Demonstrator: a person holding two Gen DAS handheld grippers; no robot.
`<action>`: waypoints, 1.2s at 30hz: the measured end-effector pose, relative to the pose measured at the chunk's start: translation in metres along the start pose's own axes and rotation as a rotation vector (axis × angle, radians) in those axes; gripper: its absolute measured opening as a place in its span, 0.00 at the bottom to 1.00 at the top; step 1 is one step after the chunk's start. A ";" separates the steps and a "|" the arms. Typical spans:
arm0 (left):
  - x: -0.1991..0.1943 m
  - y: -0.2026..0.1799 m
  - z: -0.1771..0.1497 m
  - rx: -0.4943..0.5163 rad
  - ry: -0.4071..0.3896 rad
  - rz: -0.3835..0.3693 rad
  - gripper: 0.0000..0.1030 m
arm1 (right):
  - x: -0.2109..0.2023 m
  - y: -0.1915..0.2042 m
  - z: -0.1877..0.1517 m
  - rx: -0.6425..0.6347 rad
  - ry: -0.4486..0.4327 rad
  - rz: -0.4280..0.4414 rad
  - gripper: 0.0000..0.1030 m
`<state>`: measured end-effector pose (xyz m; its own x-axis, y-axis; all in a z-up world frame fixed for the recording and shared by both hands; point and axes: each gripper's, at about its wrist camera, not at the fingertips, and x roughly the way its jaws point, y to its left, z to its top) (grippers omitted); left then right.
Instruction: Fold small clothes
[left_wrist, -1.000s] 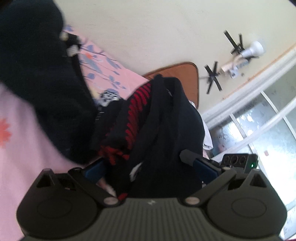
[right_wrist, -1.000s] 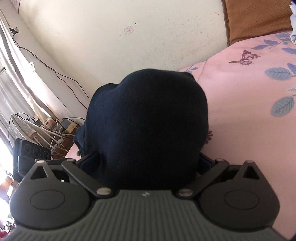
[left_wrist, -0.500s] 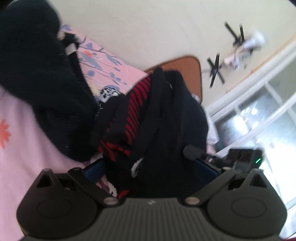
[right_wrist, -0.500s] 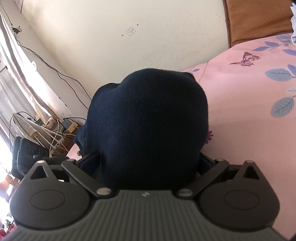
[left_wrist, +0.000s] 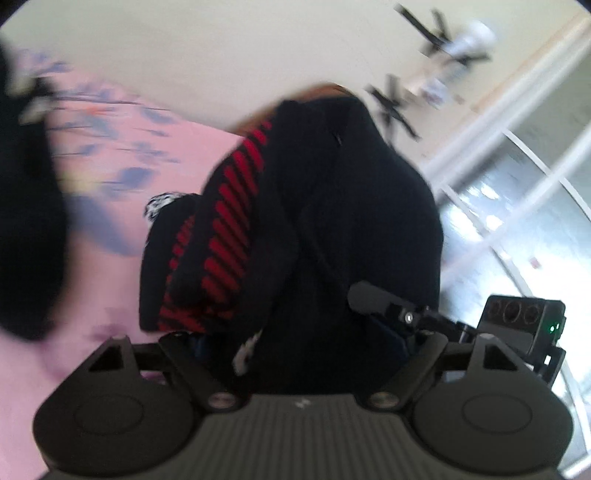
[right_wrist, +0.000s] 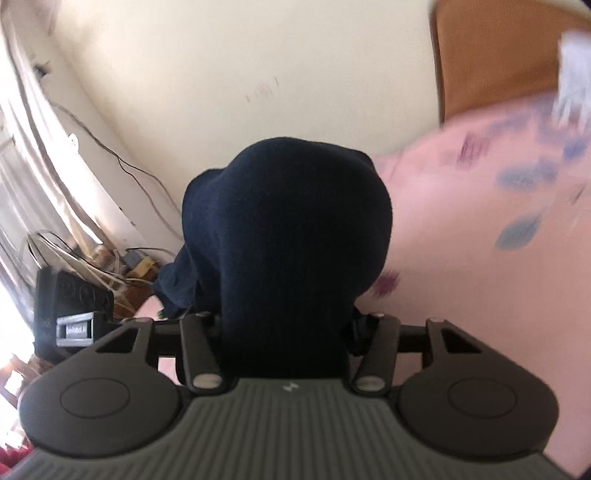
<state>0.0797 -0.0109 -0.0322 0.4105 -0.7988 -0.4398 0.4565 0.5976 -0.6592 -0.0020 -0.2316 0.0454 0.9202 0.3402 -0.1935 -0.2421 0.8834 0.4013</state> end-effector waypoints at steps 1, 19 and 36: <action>0.009 -0.010 0.002 0.018 0.015 -0.023 0.81 | -0.014 0.001 0.005 -0.022 -0.023 -0.019 0.54; 0.069 -0.032 0.004 0.068 0.140 0.107 1.00 | -0.065 -0.079 -0.011 0.140 0.000 -0.189 0.80; 0.174 -0.156 0.112 0.311 0.123 -0.038 0.72 | -0.110 -0.097 0.078 -0.085 -0.247 -0.226 0.37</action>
<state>0.1687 -0.2353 0.0625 0.2986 -0.8118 -0.5017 0.6964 0.5448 -0.4671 -0.0558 -0.3800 0.0973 0.9976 0.0538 -0.0426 -0.0389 0.9548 0.2946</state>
